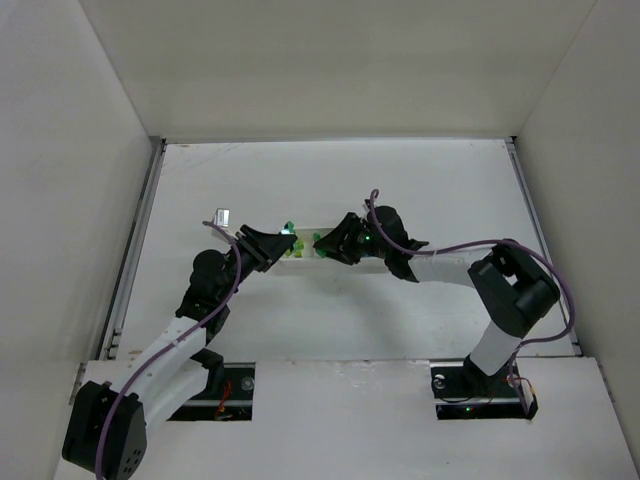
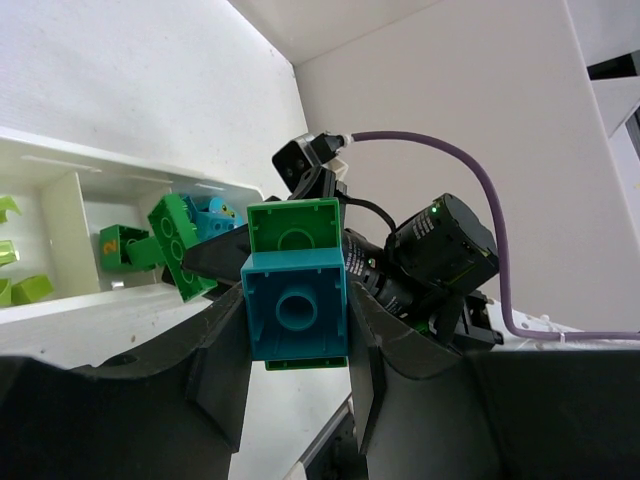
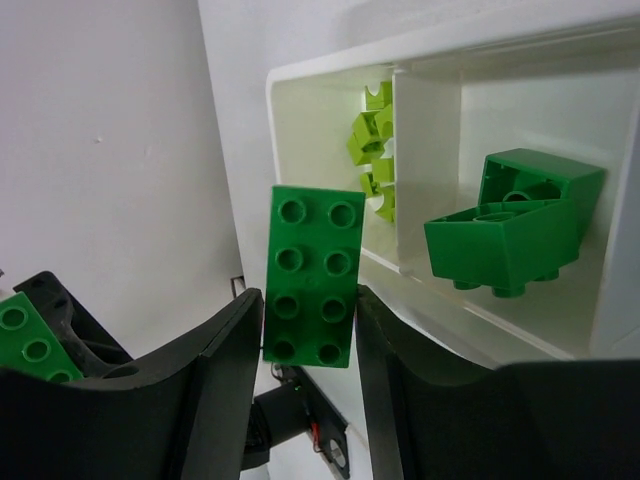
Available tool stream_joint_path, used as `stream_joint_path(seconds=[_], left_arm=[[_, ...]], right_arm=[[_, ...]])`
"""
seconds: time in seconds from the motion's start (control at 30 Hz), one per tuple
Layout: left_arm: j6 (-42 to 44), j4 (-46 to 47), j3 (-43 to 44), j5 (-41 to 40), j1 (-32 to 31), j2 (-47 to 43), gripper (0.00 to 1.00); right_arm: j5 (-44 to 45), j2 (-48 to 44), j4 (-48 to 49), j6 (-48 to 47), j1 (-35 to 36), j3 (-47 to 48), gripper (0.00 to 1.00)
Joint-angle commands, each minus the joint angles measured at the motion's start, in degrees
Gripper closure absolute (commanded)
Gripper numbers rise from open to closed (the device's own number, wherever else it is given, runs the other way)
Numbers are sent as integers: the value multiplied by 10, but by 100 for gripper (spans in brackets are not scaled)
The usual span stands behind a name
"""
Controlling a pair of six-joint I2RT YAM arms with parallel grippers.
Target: Sort the legos into containers by color
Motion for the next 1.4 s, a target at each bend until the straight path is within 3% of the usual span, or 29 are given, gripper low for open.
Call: stream_joint_path(seconds=[0.0,0.13,0.53,0.67,0.83,0.93,0.97,1.1,1.37], left_arm=[[7,36,4,9,2,-1,72],[7,36,4,9,1,1,72],[6,34,9,9,-1,2,72],[6,32,12,9,4,0,72],[7,27,12,0,9,-2,73],[9,15,12,4,15,1,74],[11,17,12,7,13,1,74],[16,40,7,19,-6,1,74],[3,71,3,35,-21,1,74]], right_arm=[[-7,-3,41,7,-5,-1,51],[-7,-8,44,7,-9,-7,46],[19,-57,42,-21,-12,-38,48],[48,-78,-40,-105,-9,5,56],[139,-81,-174,-225,20,90,74],[168,-81,-202,-257,31,110,75],[170,-88,-192,-263,36,110,72],[146,-137,-132,-264,49,88,45],[73,-235,-15,-195,18,-4,21]])
